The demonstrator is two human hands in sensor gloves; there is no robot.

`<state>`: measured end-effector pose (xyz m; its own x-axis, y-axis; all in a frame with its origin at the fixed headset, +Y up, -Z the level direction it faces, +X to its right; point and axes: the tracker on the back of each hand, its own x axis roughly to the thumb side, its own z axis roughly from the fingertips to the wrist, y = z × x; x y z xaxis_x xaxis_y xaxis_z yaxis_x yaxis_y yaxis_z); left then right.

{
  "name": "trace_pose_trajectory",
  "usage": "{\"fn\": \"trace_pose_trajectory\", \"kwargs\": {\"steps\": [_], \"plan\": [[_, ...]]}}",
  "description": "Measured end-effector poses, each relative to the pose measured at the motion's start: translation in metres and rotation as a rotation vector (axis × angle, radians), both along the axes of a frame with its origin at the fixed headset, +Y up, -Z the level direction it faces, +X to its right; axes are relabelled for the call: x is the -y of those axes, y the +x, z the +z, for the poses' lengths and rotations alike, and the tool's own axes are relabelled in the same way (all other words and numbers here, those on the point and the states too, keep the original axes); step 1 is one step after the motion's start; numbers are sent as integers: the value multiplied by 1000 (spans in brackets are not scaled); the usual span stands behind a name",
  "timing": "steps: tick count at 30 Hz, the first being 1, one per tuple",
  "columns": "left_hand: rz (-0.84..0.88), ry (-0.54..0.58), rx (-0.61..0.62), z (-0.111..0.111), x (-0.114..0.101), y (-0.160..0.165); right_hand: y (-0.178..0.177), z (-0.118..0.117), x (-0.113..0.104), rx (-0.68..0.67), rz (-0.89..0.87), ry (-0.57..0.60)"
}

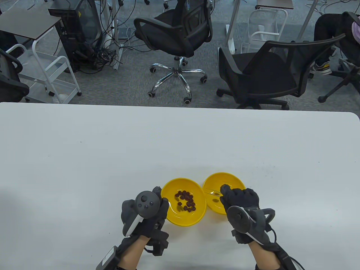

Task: Pick raisins with tweezers into bowl

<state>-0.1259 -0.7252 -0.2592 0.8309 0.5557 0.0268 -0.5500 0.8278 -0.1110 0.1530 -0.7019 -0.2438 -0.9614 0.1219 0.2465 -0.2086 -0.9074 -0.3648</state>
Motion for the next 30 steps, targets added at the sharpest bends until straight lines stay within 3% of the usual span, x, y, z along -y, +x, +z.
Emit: {"fn": "trace_pose_trajectory", "kwargs": {"steps": [4,9,30], "plan": [[0,3,9,1,0,2,-23,10,4,-124,23,-39],[7,5,13,2,0,3,-41,17,8,-174,83,-40],[11,2,17,2,0,4,-45,16,9,-152,94,-38]]}}
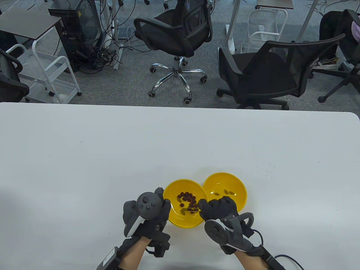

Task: Pick raisins with tweezers into bowl

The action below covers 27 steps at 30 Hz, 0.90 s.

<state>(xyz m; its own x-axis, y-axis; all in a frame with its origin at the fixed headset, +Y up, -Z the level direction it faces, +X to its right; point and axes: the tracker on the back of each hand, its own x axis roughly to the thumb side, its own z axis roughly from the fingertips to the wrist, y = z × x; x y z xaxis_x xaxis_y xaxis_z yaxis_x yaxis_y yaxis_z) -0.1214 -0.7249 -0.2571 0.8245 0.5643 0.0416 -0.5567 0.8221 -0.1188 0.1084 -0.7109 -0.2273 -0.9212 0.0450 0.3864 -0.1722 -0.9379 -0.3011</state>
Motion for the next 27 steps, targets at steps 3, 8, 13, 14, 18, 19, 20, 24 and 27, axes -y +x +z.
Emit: {"fn": "trace_pose_trajectory", "kwargs": {"steps": [3,8,13,14,18,19,20,24,27], "plan": [[-4,0,-6,0,0,-1,3,0,-3,7,-22,11],[-13,2,-26,-2,0,-5,13,-2,-10,36,-75,36],[-25,-3,-45,-4,0,-9,34,-8,-19,110,-159,46],[-28,-4,-49,-5,1,-10,41,-11,-20,134,-181,42],[-41,-4,-60,-6,1,-12,64,-22,-19,225,-223,23],[-40,-5,-62,-6,1,-12,70,-25,-16,254,-226,11],[-39,-6,-63,-6,1,-12,75,-29,-13,284,-212,6],[-38,-9,-59,-6,1,-12,84,-43,3,364,-104,-16],[-27,-14,-56,-6,2,-12,82,-50,11,392,-27,-22]]}}
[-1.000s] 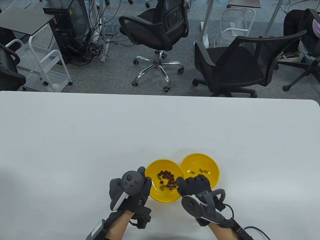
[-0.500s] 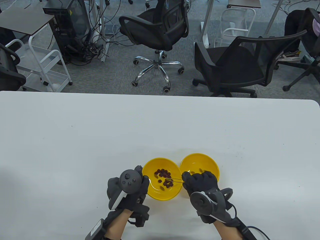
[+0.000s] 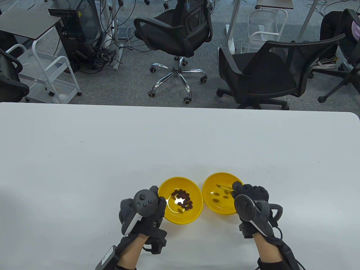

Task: Pick raisins with tweezers into bowl

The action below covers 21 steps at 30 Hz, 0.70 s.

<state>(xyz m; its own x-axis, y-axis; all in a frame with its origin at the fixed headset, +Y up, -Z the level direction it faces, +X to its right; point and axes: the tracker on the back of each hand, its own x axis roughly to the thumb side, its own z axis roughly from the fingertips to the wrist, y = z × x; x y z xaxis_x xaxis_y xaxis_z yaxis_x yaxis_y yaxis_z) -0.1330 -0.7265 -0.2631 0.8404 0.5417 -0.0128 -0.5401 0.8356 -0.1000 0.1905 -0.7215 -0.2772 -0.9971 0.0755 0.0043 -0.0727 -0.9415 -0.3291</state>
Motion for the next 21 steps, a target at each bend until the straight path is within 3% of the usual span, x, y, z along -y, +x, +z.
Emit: {"fn": "trace_pose_trajectory", "kwargs": {"steps": [9,21], "plan": [[-5,0,-2,0,-1,0,-16,-11,14,18,141,-50],[-6,-3,0,0,-1,0,-19,-11,15,25,178,-61]]}}
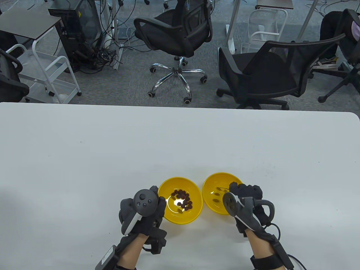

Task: Pick raisins with tweezers into bowl

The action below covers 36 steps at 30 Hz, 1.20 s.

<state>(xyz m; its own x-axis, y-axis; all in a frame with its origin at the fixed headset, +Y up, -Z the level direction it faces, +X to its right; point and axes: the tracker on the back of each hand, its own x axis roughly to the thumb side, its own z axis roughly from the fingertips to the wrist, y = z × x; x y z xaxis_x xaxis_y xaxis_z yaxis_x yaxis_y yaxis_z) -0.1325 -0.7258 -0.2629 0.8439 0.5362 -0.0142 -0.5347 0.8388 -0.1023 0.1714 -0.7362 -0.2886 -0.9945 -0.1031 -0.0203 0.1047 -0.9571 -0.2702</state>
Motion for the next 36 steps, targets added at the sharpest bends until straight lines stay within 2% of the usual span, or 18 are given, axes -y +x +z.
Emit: {"fn": "trace_pose_trajectory", "kwargs": {"steps": [5,9,13,17,25,36], "plan": [[2,3,-1,0,0,0,2,3,-6,-2,-34,36],[6,6,-1,0,0,0,4,9,-16,-29,-134,91],[15,7,3,0,0,0,-3,21,-26,-125,-270,126],[16,4,12,1,1,2,-22,33,-31,-252,-257,131],[19,7,22,2,1,4,-56,52,-30,-431,-234,25],[19,9,21,2,0,5,-67,55,-26,-460,-186,-26]]}}
